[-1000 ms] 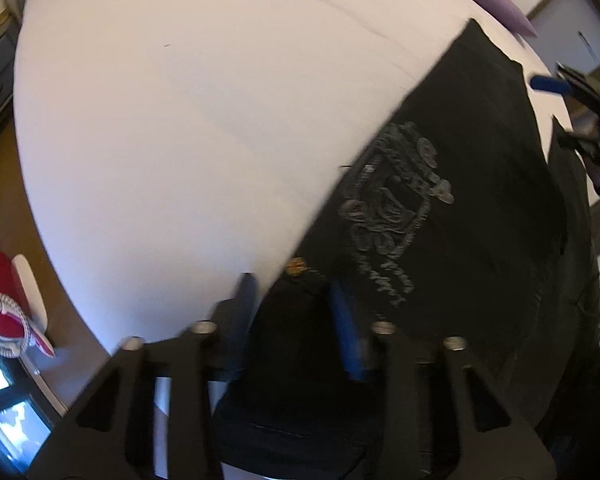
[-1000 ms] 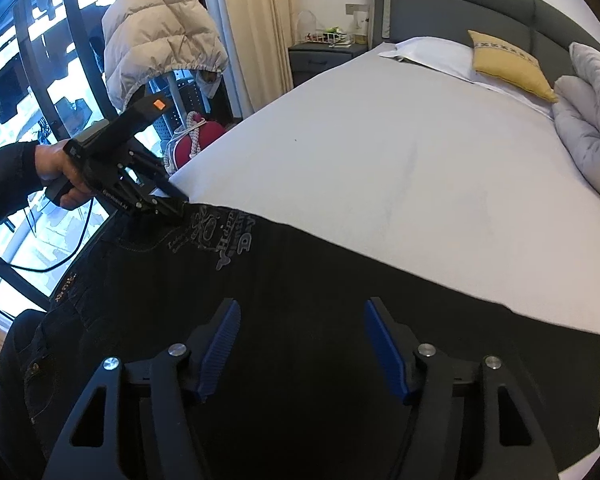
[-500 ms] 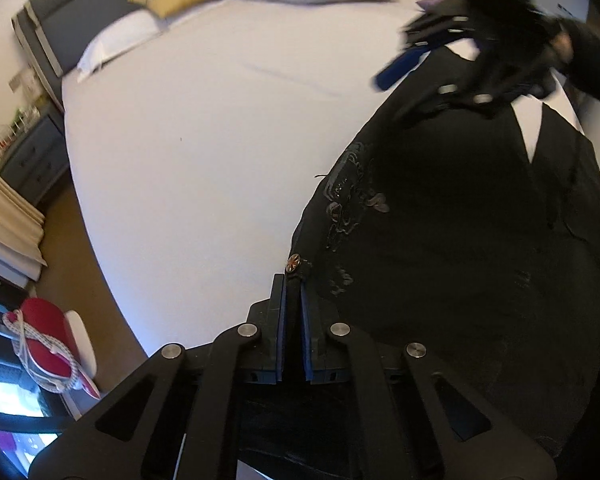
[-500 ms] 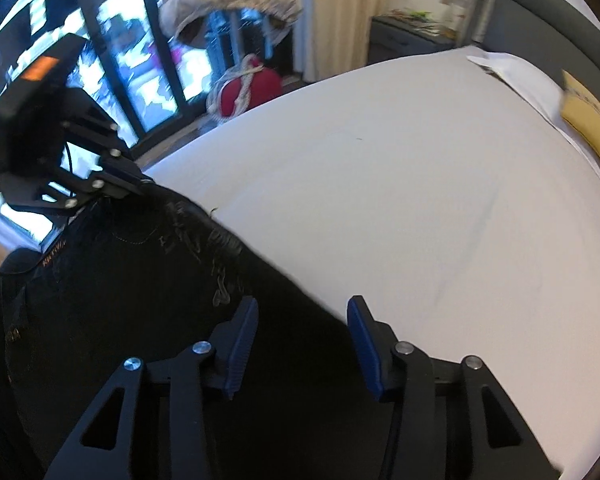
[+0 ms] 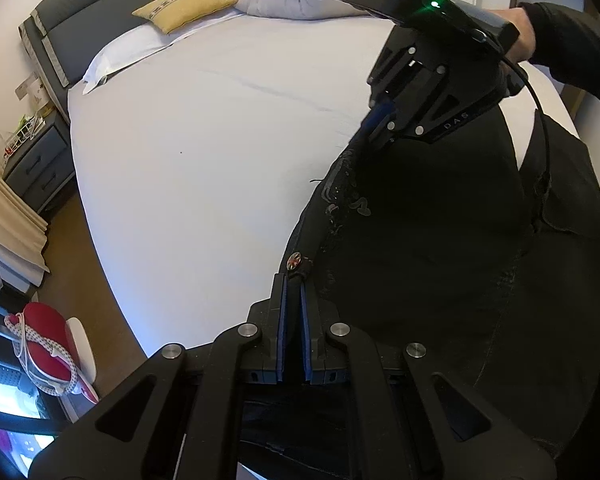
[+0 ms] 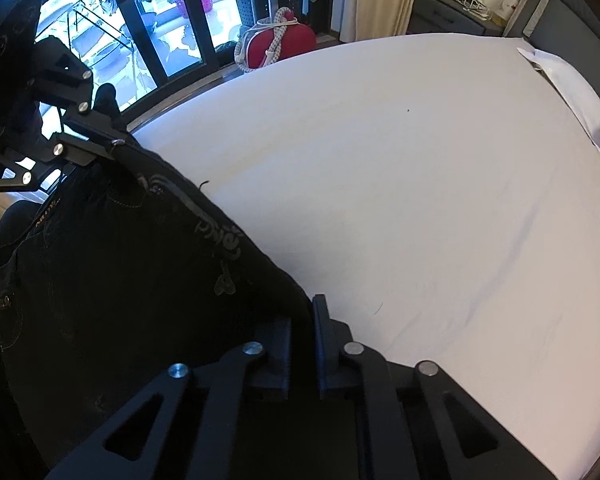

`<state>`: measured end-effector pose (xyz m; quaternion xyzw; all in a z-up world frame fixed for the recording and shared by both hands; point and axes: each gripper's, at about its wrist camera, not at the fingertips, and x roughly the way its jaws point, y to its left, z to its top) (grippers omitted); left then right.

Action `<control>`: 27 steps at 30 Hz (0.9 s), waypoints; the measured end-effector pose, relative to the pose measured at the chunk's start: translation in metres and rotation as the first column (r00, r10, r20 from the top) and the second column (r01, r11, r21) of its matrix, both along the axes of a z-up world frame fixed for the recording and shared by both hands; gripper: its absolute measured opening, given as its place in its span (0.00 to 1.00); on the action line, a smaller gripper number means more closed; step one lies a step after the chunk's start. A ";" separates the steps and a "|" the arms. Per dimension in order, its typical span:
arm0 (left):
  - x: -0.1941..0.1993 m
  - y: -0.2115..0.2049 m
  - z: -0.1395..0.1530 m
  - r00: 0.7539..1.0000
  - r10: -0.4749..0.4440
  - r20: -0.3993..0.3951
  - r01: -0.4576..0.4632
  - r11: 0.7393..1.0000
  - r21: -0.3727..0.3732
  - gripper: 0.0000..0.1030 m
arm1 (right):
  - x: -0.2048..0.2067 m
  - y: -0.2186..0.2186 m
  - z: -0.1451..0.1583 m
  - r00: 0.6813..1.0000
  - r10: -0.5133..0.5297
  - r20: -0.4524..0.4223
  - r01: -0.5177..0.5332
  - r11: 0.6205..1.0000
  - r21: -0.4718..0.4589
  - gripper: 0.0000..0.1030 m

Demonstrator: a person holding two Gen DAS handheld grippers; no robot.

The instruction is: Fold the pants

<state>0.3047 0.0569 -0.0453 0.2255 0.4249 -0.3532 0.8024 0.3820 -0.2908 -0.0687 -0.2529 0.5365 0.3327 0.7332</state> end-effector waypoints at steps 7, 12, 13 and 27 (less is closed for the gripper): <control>-0.010 0.004 -0.002 1.000 0.020 0.001 -0.020 0.999 -0.026 0.05 | -0.015 -0.005 0.016 0.991 -0.133 0.002 0.132 0.986 0.097 0.07; -0.034 0.003 0.011 1.000 0.028 0.003 -0.028 0.999 -0.040 0.05 | -0.043 0.011 0.021 0.984 -0.165 -0.061 0.174 0.960 0.218 0.06; -0.040 0.004 0.015 1.000 0.031 0.002 -0.030 0.999 -0.044 0.05 | -0.051 0.014 0.023 0.985 -0.159 -0.073 0.172 0.955 0.241 0.06; -0.198 -0.001 0.040 0.998 -0.056 0.011 0.056 0.998 0.016 0.05 | -0.207 0.049 0.029 0.996 0.058 0.061 -0.064 0.994 0.089 0.06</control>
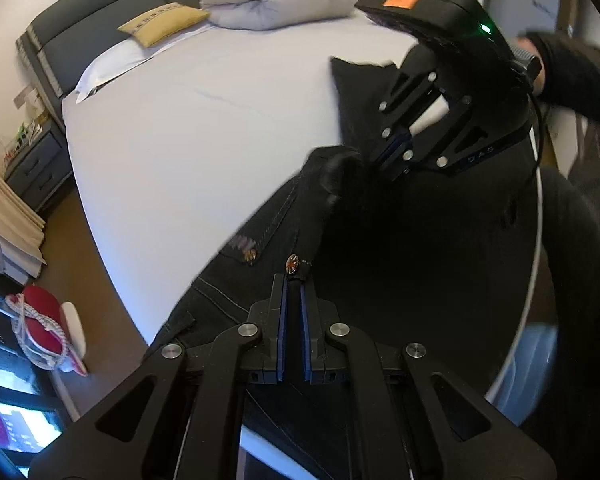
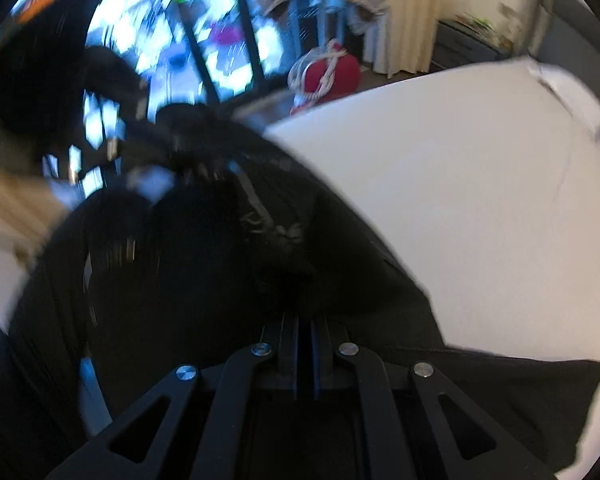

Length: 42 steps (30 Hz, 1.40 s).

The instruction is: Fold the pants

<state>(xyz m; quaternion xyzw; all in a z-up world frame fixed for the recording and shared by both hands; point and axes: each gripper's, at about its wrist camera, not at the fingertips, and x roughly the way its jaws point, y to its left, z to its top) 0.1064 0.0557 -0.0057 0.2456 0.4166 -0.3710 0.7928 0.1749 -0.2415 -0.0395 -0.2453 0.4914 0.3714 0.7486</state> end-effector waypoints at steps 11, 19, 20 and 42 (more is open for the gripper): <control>-0.136 -0.031 -0.028 0.993 -0.113 -0.039 0.117 0.987 0.113 0.03 | -0.151 0.017 -0.038 0.925 0.320 0.206 -0.203 0.873 -0.443 0.06; -0.157 -0.032 -0.036 0.992 -0.102 -0.076 0.112 0.984 0.139 0.03 | -0.190 0.034 -0.057 0.886 0.384 0.262 -0.195 0.819 -0.540 0.06; -0.157 -0.031 -0.036 0.992 -0.100 -0.078 0.110 0.984 0.142 0.03 | -0.195 0.038 -0.060 0.877 0.397 0.271 -0.193 0.807 -0.559 0.06; -0.139 -0.007 -0.031 0.991 -0.059 -0.121 0.074 0.989 0.127 0.08 | -0.248 0.053 -0.090 0.842 0.459 0.283 -0.165 0.719 -0.675 0.07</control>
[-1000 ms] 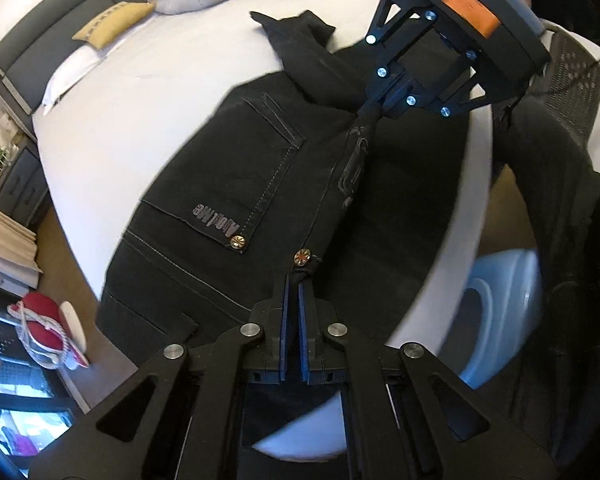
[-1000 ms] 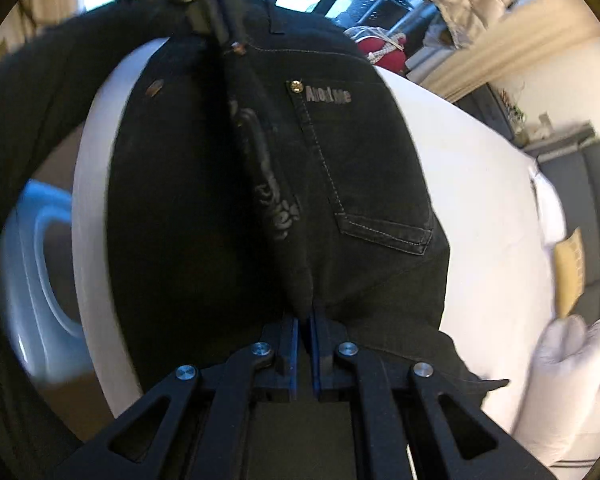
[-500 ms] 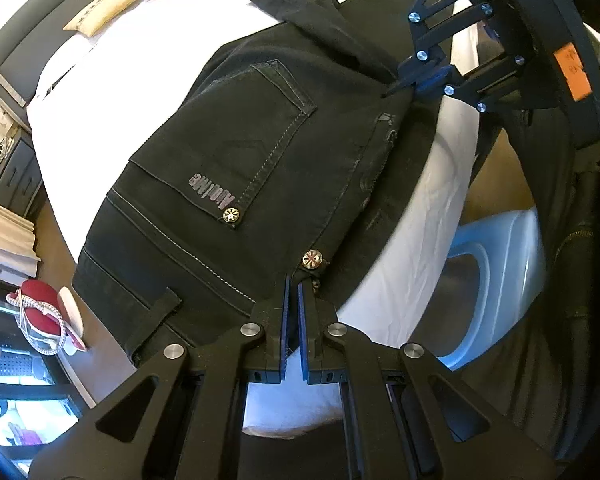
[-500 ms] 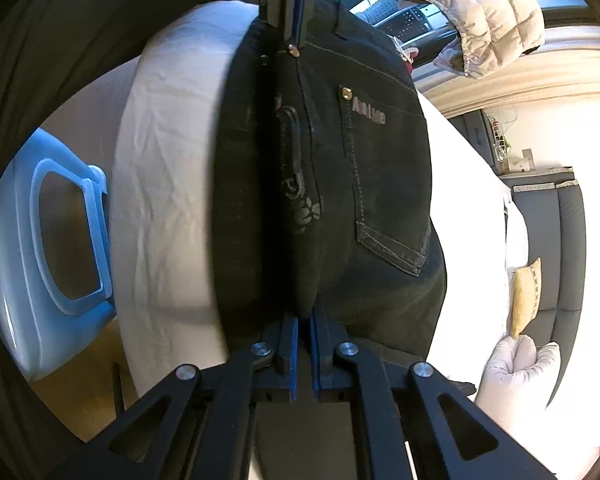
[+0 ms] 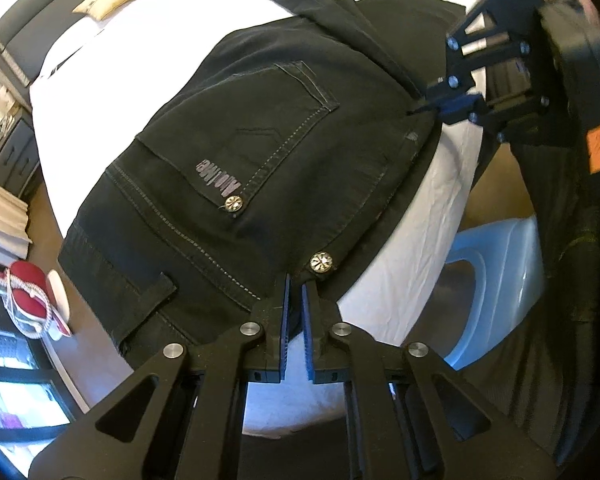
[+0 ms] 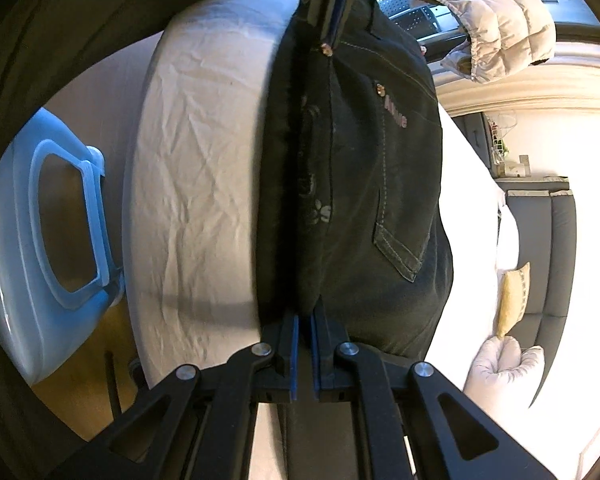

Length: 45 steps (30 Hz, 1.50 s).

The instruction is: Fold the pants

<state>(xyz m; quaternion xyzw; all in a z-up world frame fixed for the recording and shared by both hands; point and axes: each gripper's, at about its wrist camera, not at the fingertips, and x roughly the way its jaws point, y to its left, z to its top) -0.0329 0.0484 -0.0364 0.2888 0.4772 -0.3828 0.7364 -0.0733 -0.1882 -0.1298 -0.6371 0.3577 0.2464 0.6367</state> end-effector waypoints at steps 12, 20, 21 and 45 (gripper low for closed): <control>0.020 0.013 0.065 0.991 0.131 -0.007 -0.131 0.983 -0.130 0.11 | -0.013 0.009 -0.011 0.999 -0.007 0.044 0.009 0.999 -0.033 0.08; 0.043 -0.078 0.044 0.992 0.117 -0.041 -0.123 0.962 -0.243 0.11 | -0.019 0.014 -0.017 0.997 0.002 0.073 0.003 0.998 -0.069 0.09; 0.047 -0.089 0.034 0.991 0.117 -0.061 -0.128 0.962 -0.239 0.11 | -0.020 0.014 -0.018 0.997 0.004 0.075 0.002 0.998 -0.070 0.09; 0.105 -0.108 -0.016 0.910 0.292 -0.296 -0.379 0.875 -0.301 0.11 | -0.008 -0.051 0.050 0.958 -0.284 -0.026 0.271 0.880 0.390 0.68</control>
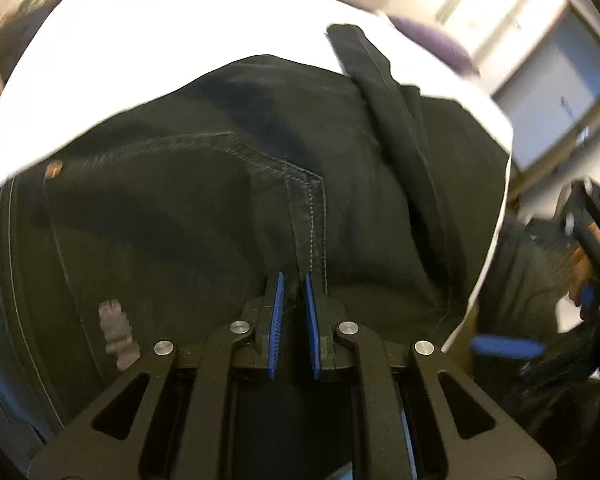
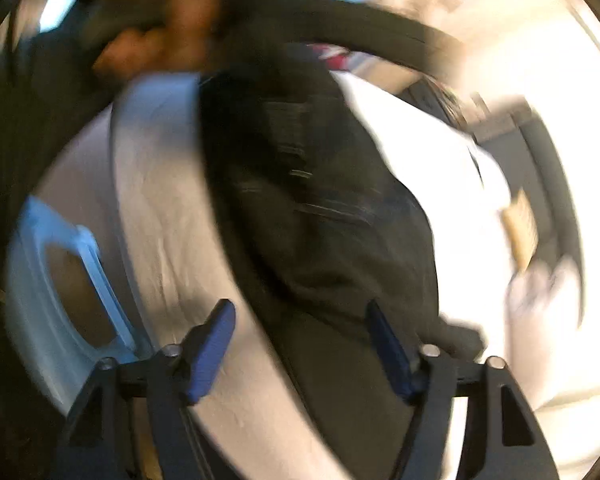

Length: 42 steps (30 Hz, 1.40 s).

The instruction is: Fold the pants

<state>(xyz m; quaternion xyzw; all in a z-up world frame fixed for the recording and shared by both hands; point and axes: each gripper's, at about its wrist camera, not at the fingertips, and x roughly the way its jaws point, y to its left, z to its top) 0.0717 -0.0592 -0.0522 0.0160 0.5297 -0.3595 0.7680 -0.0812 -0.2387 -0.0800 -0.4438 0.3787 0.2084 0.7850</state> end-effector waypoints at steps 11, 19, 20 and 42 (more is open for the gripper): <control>0.031 -0.030 -0.001 0.990 0.100 -0.100 -0.108 0.990 -0.086 0.10 | 0.181 -0.238 0.083 0.706 -0.574 -0.415 0.626 0.232 0.745 0.68; 0.025 -0.025 -0.014 0.991 0.107 -0.085 -0.117 0.986 -0.122 0.10 | 0.279 -0.350 0.010 0.412 -0.590 -0.694 0.725 -0.249 0.642 0.62; 0.027 -0.027 -0.015 0.990 0.106 -0.091 -0.117 0.985 -0.128 0.10 | 0.282 -0.354 0.005 0.390 -0.591 -0.707 0.732 -0.267 0.627 0.60; 0.004 0.003 -0.019 0.992 0.092 -0.084 -0.101 0.989 -0.111 0.10 | 0.281 -0.409 0.001 0.371 -0.585 -0.721 0.655 -0.386 0.650 0.05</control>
